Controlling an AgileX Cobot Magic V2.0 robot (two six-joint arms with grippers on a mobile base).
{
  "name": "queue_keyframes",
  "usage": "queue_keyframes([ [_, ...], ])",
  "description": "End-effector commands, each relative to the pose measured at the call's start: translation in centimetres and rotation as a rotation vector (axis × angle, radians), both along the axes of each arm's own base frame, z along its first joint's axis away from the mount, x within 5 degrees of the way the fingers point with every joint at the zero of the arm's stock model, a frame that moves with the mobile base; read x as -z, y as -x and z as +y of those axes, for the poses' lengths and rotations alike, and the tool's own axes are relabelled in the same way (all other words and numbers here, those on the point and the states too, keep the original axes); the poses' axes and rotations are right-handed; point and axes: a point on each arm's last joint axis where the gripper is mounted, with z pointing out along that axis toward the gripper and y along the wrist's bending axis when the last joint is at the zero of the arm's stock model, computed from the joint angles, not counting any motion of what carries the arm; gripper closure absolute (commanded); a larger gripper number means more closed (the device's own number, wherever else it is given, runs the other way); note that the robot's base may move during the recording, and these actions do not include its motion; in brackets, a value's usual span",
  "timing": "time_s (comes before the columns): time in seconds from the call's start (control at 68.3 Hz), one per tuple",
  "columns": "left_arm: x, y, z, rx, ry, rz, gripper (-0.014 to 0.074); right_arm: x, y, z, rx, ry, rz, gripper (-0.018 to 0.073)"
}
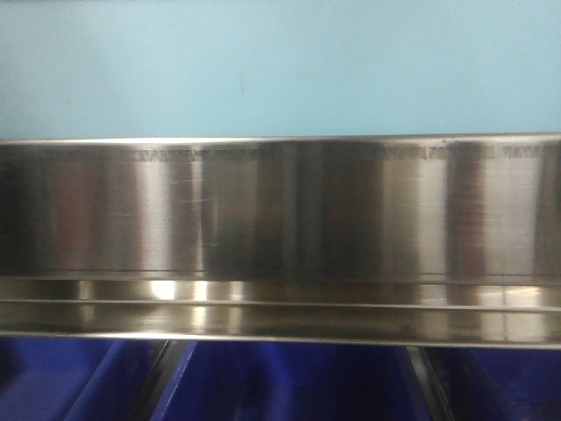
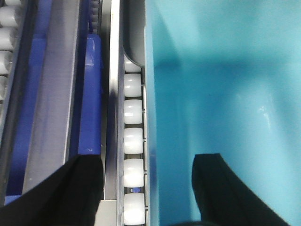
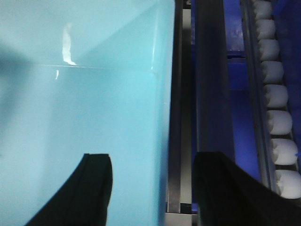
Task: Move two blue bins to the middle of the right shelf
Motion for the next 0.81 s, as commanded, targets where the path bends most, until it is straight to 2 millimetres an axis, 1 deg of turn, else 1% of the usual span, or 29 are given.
queue_keyframes([
  [0.0,-0.1,-0.1,0.0,0.000,0.006,-0.004,0.0267,0.3,-0.1,-0.4,0.022,0.016,-0.012,0.0282],
  [0.132,0.5,-0.1,0.0,0.001,0.000,0.013,0.0267,0.6,-0.1,-0.4,0.031,0.016,-0.002,0.0282],
  [0.22,1.5,-0.1,-0.1,0.003,-0.002,0.050,0.0267,0.6,-0.1,-0.5,0.034,0.015,-0.002,0.0282],
  [0.337,2.3,0.0,-0.3,0.006,0.001,0.084,0.0267,0.7,-0.3,-0.7,0.064,0.005,0.003,0.0282],
  [0.498,2.3,-0.1,-0.3,0.009,0.007,0.070,0.0267,1.2,-0.4,-0.9,0.080,-0.009,0.031,0.0282],
  [0.79,3.0,-0.5,-0.5,0.006,-0.008,0.103,0.0267,1.5,-0.2,-0.7,0.074,-0.036,0.065,0.0282],
])
